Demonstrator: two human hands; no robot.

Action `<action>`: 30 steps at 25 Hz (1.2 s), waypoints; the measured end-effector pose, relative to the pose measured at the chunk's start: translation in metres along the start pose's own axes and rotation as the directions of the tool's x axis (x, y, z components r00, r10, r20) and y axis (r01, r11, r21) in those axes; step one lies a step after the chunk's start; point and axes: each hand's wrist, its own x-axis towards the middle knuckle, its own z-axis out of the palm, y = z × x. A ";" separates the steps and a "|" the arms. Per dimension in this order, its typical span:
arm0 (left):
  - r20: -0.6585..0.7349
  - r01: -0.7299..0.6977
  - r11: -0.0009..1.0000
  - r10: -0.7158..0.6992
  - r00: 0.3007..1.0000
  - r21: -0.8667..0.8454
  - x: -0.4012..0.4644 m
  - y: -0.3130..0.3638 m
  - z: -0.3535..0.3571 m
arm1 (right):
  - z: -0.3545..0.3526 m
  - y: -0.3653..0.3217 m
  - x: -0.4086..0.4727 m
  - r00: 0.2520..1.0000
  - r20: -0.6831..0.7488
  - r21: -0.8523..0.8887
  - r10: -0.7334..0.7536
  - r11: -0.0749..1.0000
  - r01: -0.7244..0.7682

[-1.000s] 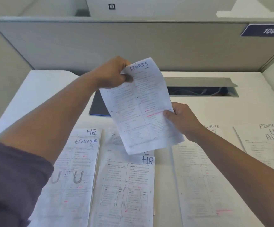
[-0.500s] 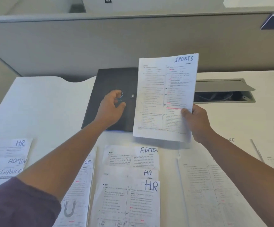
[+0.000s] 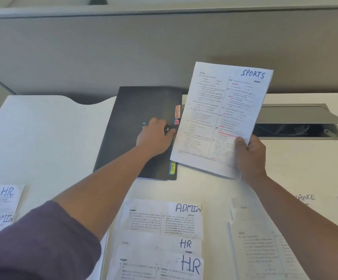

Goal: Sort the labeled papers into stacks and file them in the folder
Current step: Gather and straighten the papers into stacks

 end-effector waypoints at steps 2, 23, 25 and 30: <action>0.027 0.005 0.995 -0.008 1.000 0.103 0.010 0.001 0.001 | 0.002 0.005 -0.001 0.999 0.005 -0.019 -0.033 0.999 0.033; 0.136 -0.286 0.956 0.292 0.947 -0.065 -0.032 -0.036 0.004 | 0.003 0.007 0.001 0.999 -0.040 0.084 -0.009 0.996 0.012; 0.166 -0.307 0.946 0.288 0.943 0.104 -0.049 -0.047 0.007 | 0.003 0.008 0.001 0.998 -0.056 0.108 -0.004 0.994 0.010; 0.232 -0.237 0.889 0.154 0.960 0.392 -0.071 -0.055 0.013 | 0.004 0.008 0.001 0.998 -0.064 0.114 0.010 0.993 -0.003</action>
